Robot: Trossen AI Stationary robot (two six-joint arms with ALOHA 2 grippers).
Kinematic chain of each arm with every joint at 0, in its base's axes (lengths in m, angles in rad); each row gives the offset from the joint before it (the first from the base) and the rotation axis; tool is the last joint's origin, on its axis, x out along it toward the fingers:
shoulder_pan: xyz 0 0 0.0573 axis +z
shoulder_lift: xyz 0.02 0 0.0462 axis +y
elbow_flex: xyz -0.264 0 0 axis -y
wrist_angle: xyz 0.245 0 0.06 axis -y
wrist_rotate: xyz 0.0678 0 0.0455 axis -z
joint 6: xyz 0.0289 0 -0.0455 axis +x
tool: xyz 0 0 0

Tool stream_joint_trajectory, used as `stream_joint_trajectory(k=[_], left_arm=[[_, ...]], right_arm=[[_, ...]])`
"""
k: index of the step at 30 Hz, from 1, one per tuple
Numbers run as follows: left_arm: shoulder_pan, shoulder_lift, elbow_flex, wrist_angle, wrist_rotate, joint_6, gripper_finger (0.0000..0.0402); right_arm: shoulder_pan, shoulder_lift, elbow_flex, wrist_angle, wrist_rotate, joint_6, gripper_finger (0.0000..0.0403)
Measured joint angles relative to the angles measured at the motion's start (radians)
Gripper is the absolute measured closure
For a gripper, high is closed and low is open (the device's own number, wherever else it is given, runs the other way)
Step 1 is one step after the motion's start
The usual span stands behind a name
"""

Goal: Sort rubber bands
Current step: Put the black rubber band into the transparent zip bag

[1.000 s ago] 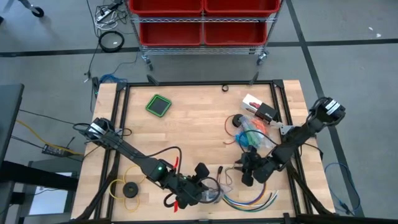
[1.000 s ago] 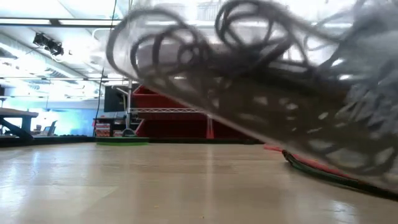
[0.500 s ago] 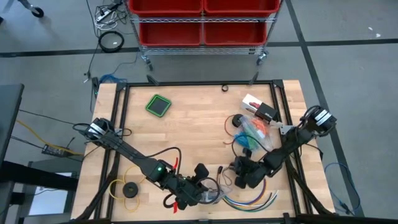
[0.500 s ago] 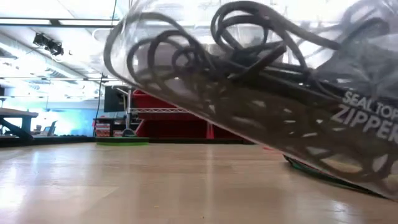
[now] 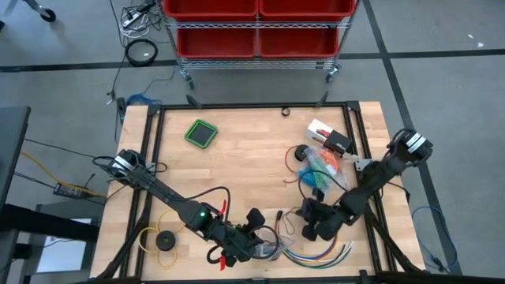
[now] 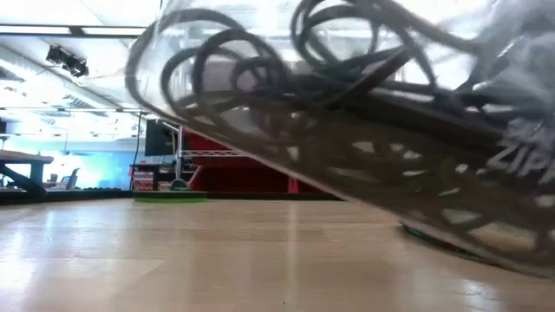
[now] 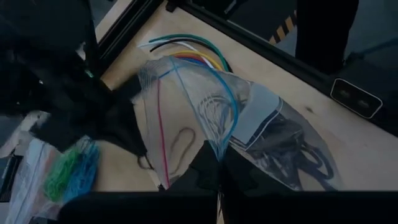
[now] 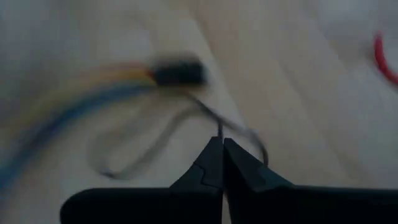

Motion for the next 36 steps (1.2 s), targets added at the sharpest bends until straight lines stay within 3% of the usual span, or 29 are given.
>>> stream_joint_trajectory(k=[8,17,28,32,36], left_arm=[[0.0,0.0,0.0,0.003,0.003,0.0,0.04],[0.001,0.0,0.0,0.001,0.005,0.0,0.04],[0.003,0.0,0.0,0.002,0.005,0.0,0.04],[0.003,0.011,0.0,0.004,0.007,-0.001,0.04],[0.005,0.038,0.0,0.005,0.028,-0.013,0.04]], right_arm=[[0.049,-0.113,0.121,0.002,0.134,-0.133,0.0402],[0.08,-0.117,0.319,0.003,0.213,-0.377,0.0402],[0.085,-0.117,0.533,0.016,0.221,-0.665,0.0403],[0.085,-0.117,0.552,0.01,0.202,-0.682,0.0403],[0.087,-0.117,0.552,-0.11,0.217,-0.587,0.0403]])
